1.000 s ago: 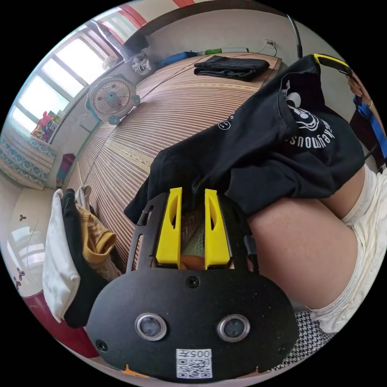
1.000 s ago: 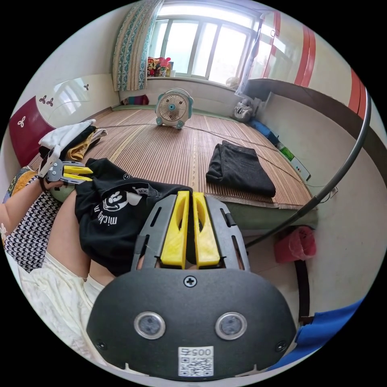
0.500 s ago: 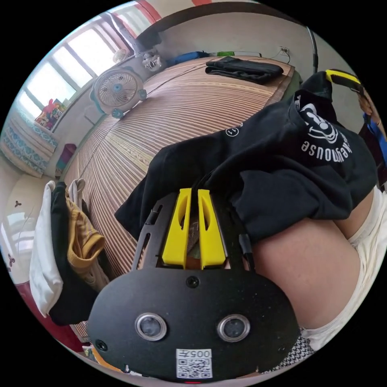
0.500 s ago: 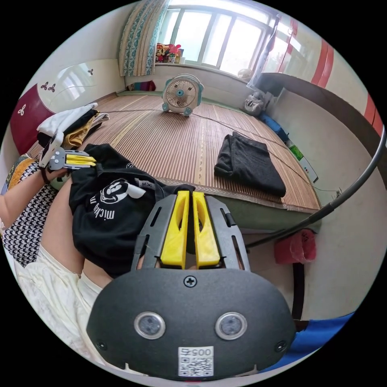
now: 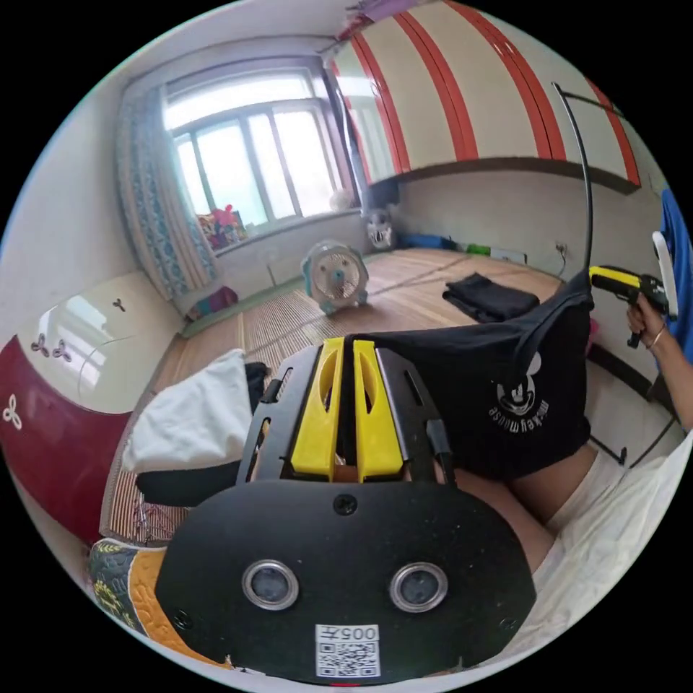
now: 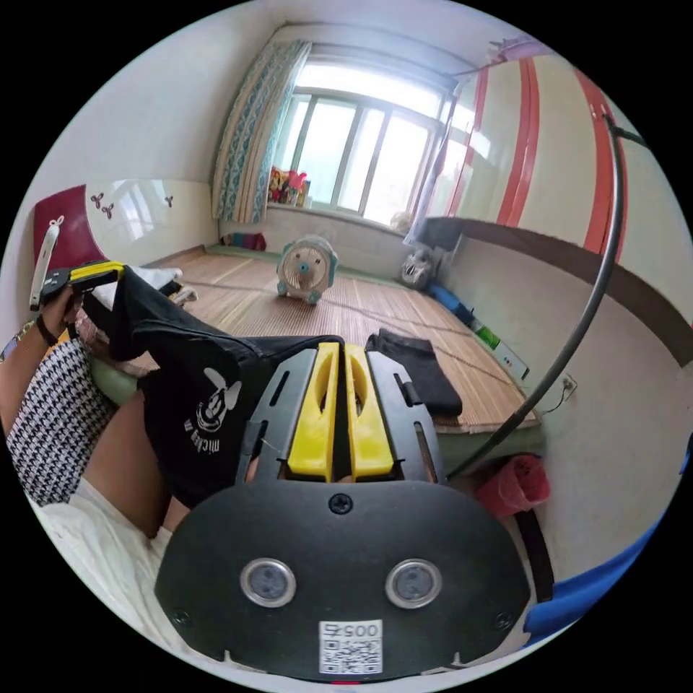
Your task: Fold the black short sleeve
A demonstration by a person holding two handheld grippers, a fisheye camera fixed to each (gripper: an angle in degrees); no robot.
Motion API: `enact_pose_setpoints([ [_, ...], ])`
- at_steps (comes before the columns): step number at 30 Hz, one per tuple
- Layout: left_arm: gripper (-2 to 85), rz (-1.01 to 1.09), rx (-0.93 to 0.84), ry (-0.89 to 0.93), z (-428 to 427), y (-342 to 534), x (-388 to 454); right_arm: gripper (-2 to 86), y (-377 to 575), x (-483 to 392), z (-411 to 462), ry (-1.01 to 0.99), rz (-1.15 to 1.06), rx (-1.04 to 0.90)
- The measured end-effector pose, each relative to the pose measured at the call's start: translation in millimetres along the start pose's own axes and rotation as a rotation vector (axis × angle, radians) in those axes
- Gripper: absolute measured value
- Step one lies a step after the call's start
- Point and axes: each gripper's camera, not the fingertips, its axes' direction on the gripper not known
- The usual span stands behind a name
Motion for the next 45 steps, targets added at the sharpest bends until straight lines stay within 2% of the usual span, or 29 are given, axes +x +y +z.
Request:
enact_pose_setpoints([
  [7,2.8,-0.218,0.433,-0.092,-215.1,-38.7,-33.4,-1.6,-74.3,18.1,-207.0,0.020,0.032,0.417],
  [13,2.8,-0.291,0.720,-0.120,-357.8,-43.4,-29.8,-1.6,-108.5,9.6,-376.1,0.116,0.003,0.695],
  [20,2.7,-0.290,0.898,-0.120,-460.3,-33.0,-14.3,-1.6,-99.6,5.3,-520.9,0.181,-0.004,0.887],
  [26,2.7,-0.195,1.025,-0.124,-522.8,-29.8,0.5,-1.6,-80.5,3.0,-592.1,0.239,-0.002,0.994],
  [33,2.7,-0.196,1.015,-0.147,-528.8,-20.1,5.5,-1.6,-56.9,-16.4,-595.9,0.242,-0.044,0.998],
  [39,2.8,-0.234,0.870,-0.127,-473.7,-20.9,-7.9,-1.6,-48.7,-35.2,-522.6,0.238,-0.106,0.862],
  [45,3.0,-0.251,0.692,-0.178,-396.7,-30.4,-16.9,-1.6,-46.0,-33.4,-408.8,0.094,-0.109,0.679],
])
